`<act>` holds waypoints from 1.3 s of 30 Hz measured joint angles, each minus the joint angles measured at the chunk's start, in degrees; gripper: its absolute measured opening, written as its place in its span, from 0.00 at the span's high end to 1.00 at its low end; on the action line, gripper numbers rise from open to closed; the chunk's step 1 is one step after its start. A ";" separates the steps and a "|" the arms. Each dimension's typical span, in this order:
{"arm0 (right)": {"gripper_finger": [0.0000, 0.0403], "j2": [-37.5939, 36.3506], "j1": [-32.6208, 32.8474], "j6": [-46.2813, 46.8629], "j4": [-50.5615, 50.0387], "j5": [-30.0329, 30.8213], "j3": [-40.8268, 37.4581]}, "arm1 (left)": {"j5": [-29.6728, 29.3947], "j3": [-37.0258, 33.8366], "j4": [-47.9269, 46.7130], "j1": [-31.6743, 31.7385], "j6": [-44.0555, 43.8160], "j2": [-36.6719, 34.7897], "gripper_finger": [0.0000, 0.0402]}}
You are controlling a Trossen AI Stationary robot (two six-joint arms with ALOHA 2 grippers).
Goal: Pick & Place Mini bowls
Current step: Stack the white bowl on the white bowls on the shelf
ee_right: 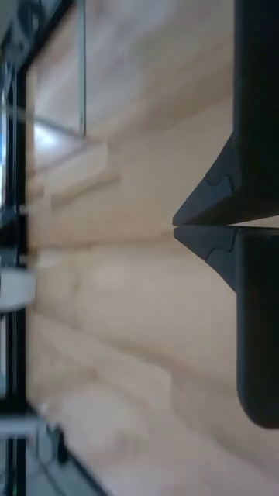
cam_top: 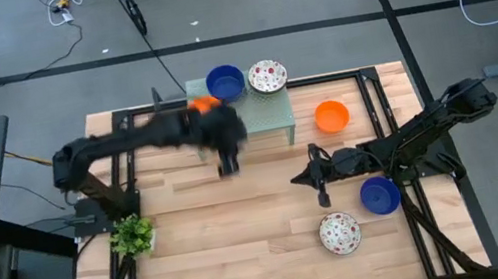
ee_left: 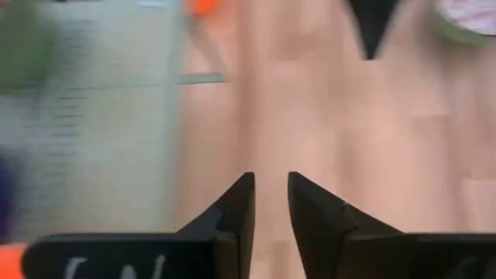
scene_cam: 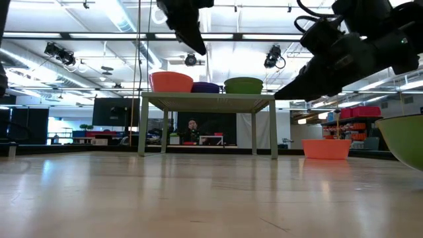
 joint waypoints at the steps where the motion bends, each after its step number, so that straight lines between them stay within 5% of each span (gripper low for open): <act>1: 0.98 0.00 0.04 -0.01 0.19 -1.29 -0.01 | -0.06 -3.25 3.23 -2.46 -1.89 -0.60 0.81; 9: 0.98 0.00 1.96 1.98 6.18 -8.47 0.00 | -6.71 -24.66 41.09 -23.34 -9.30 -0.45 0.91; 15: 0.90 0.03 4.55 5.06 6.74 -13.62 1.70 | -12.17 -41.26 70.63 -30.94 -10.01 -0.06 0.95; 21: 0.74 0.15 12.93 8.40 -24.77 -9.64 15.22 | -11.98 -52.60 87.57 -31.02 -14.77 -0.06 0.96; 27: 0.60 1.49 22.00 17.19 -53.65 -5.72 29.92 | -15.98 -55.60 91.40 -29.67 -15.23 -0.06 0.96; 39: 0.57 11.80 36.73 28.59 -58.75 -3.15 32.37 | -18.58 -55.82 91.04 -25.78 -12.78 -0.06 0.96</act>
